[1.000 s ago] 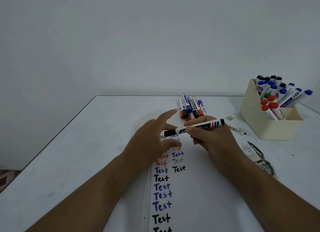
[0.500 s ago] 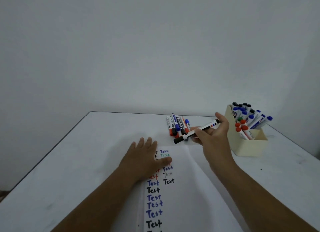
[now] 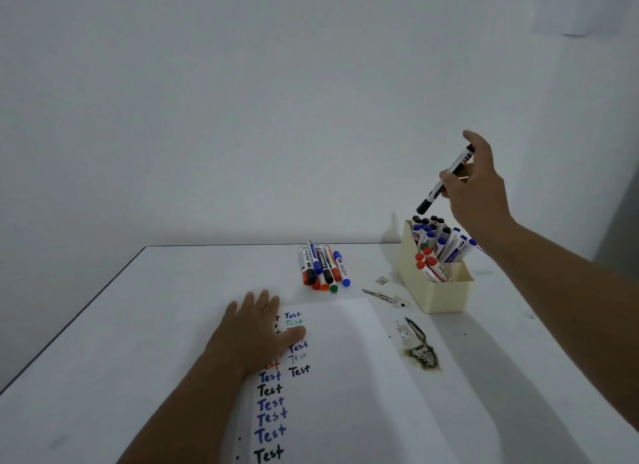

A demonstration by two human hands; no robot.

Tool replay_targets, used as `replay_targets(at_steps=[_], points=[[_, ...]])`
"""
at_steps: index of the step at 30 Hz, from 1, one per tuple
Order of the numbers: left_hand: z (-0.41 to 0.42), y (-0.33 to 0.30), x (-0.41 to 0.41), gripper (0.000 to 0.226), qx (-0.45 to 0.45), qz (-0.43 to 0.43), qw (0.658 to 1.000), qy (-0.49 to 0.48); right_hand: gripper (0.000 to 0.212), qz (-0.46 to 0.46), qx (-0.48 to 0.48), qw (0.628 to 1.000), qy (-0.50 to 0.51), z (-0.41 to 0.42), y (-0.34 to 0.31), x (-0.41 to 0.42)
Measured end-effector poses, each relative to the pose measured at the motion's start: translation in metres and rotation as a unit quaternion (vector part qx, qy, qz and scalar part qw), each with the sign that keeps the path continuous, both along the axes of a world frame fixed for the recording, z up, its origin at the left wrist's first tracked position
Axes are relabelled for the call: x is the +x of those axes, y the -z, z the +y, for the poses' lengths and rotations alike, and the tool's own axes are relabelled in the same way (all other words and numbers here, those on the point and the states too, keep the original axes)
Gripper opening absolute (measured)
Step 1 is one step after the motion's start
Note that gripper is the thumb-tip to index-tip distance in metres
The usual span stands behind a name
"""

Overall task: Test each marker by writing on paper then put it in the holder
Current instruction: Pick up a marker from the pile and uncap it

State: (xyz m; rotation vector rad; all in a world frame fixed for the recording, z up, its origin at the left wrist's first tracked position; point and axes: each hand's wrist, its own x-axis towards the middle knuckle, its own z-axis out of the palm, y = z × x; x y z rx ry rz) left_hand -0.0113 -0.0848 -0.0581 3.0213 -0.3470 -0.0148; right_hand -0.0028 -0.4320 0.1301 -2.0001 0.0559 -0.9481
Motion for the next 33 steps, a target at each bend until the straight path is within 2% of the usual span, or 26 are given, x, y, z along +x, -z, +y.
replay_targets(at_steps=[5, 12, 23, 33], points=[[-0.001, 0.003, 0.001, 0.118, 0.002, -0.011, 1.000, -0.006, 0.058, 0.022, -0.082, 0.996, 0.014, -0.027, 0.012, 0.004], [-0.001, 0.000, 0.001, 0.130, 0.006, -0.027, 1.000, -0.003, 0.053, 0.021, -0.087, 0.996, 0.023, -0.040, 0.033, 0.018], [-0.001, 0.000, 0.001, 0.115, 0.004, -0.029, 1.000, 0.001, 0.049, 0.021, -0.104, 0.994, 0.030, -0.045, 0.040, 0.041], [0.000, 0.001, 0.001, 0.114, 0.001, -0.025, 1.000, -0.002, 0.065, 0.126, -0.139, 0.982, 0.020, -0.050, 0.048, 0.053]])
